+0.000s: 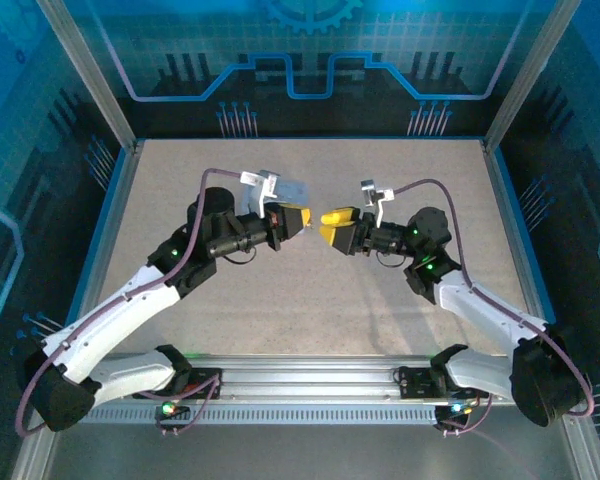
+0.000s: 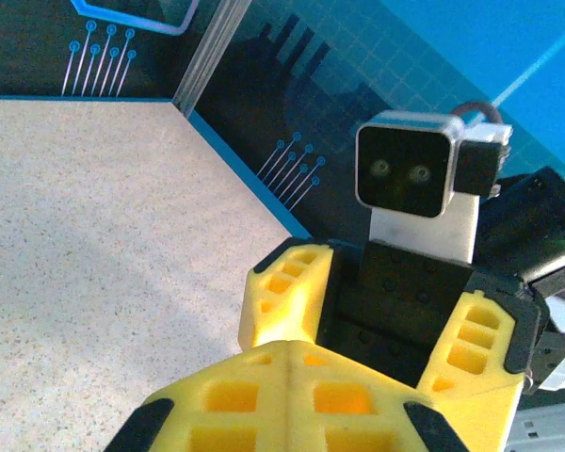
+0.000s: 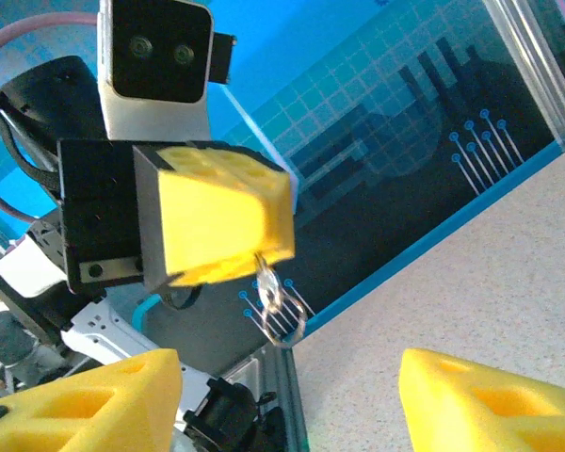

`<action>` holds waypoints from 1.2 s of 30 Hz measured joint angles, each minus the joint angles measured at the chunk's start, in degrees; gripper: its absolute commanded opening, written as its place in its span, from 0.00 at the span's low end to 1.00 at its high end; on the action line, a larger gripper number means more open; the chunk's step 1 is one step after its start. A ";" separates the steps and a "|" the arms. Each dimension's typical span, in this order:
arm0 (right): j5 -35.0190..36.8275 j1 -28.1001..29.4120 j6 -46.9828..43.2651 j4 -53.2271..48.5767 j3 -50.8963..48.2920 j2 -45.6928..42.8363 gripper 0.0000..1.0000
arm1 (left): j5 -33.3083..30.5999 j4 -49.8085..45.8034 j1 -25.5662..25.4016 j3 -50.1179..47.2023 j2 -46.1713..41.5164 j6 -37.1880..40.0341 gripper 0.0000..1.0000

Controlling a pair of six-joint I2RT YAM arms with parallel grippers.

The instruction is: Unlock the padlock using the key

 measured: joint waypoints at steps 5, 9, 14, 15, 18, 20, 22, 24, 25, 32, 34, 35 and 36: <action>-0.46 1.14 0.02 0.15 0.81 1.29 0.53 | 0.76 0.00 0.00 0.00 0.72 0.33 0.00; -0.57 1.42 0.22 0.11 0.81 1.70 0.51 | 0.76 0.09 0.00 0.00 0.72 0.37 0.00; -0.55 1.97 0.42 0.11 0.81 2.12 0.43 | 0.79 0.11 0.00 0.00 0.72 0.37 0.00; -0.50 2.10 0.57 0.09 0.81 2.19 0.41 | 0.76 0.11 0.00 0.00 0.72 0.37 0.00; -0.52 2.29 0.68 0.11 0.83 2.45 0.37 | 0.76 0.11 0.00 0.00 0.72 0.37 0.00; -0.50 2.29 0.83 0.09 0.94 2.80 0.34 | 0.76 0.11 0.00 0.00 0.72 0.37 0.00; -0.44 2.29 1.03 0.09 1.01 3.08 0.30 | 0.76 0.09 0.00 0.00 0.72 0.37 0.00; -0.02 2.29 1.22 0.04 1.01 3.23 0.27 | 0.76 0.09 0.00 0.00 0.72 0.37 0.00; 0.11 2.29 1.36 0.07 1.03 3.30 0.25 | 0.76 0.09 0.00 0.00 0.72 0.37 0.00; 0.35 2.51 1.99 0.13 1.14 4.07 0.15 | 0.76 0.09 0.00 0.00 0.98 0.37 0.00; 0.35 2.56 2.05 0.09 1.16 4.07 0.11 | 0.74 0.09 0.00 0.00 1.20 0.37 0.00; 0.39 2.56 2.10 0.02 1.18 4.07 0.08 | 0.74 0.11 0.02 0.00 1.27 0.39 0.00; 0.44 2.56 2.03 -0.13 1.18 4.07 0.06 | 0.74 0.09 0.07 0.00 1.29 0.39 0.00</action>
